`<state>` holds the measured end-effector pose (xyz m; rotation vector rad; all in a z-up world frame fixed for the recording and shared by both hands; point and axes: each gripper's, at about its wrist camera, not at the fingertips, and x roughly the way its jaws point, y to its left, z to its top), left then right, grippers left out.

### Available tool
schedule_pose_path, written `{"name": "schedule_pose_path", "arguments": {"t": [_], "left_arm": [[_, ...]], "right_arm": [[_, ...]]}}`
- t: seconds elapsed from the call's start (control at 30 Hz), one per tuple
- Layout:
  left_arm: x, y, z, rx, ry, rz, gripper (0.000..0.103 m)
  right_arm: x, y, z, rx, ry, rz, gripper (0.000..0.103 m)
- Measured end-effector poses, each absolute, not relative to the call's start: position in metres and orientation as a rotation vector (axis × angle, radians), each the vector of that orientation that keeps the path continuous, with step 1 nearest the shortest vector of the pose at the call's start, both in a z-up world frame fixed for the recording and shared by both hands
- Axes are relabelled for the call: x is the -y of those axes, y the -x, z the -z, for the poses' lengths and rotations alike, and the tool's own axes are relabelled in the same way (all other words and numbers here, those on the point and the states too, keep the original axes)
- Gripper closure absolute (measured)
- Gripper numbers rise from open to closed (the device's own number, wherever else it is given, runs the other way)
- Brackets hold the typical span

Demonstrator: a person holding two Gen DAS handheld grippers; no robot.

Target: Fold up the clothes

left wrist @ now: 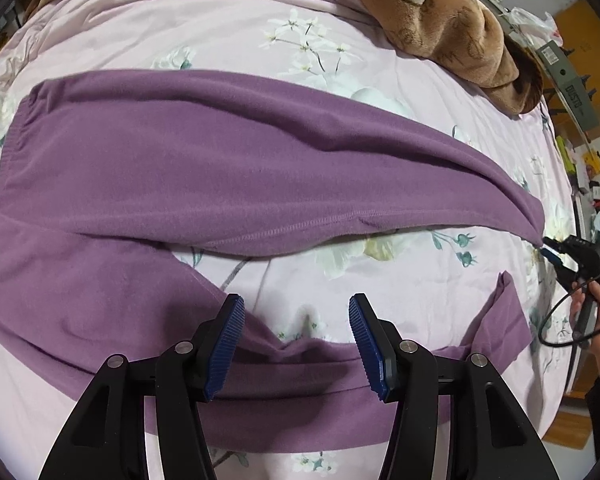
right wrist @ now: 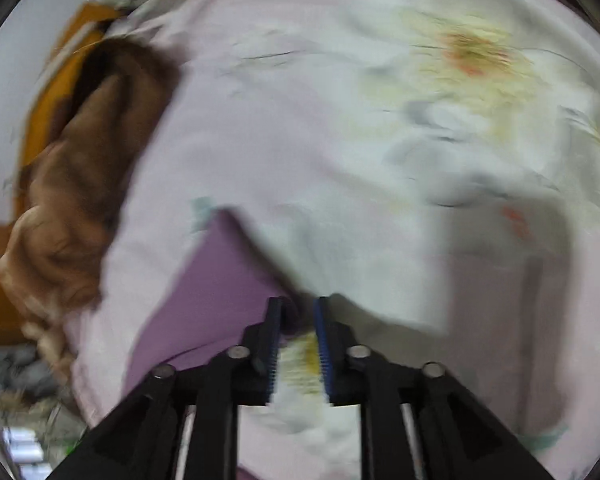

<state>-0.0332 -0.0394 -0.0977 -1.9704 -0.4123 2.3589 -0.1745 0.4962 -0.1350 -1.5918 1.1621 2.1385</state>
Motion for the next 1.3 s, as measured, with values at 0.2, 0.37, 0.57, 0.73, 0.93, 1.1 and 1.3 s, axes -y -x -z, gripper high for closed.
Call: {"name": "schedule_pose_path", "arguments": {"t": [0.2, 0.37, 0.57, 0.73, 0.93, 1.1, 1.3], "left_arm": [[0.046, 0.029, 0.102, 0.405, 1.989, -2.353, 0.046], [0.041, 0.019, 0.106, 0.400, 2.002, -2.308, 0.046], [0.030, 0.004, 0.109, 0.393, 2.005, -2.254, 0.046], [0.022, -0.001, 0.107, 0.379, 1.989, -2.237, 0.046], [0.022, -0.007, 0.098, 0.357, 1.951, -2.229, 0.046], [0.024, -0.012, 0.093, 0.342, 1.928, -2.224, 0.046], [0.027, -0.024, 0.093, 0.313, 1.925, -2.200, 0.046]], "right_arm": [[-0.478, 0.143, 0.120, -1.181, 1.654, -2.241, 0.069], [-0.432, 0.089, 0.143, -1.164, 1.982, -2.250, 0.069], [-0.419, 0.024, 0.157, -1.286, 2.027, -2.203, 0.066], [-0.421, 0.015, 0.165, -1.538, 1.891, -2.121, 0.064], [-0.400, 0.015, 0.152, -1.310, 2.000, -2.275, 0.064], [-0.385, 0.014, 0.149, -1.065, 2.084, -2.382, 0.064], [-0.367, 0.030, 0.153, -0.780, 2.133, -2.454, 0.099]]}}
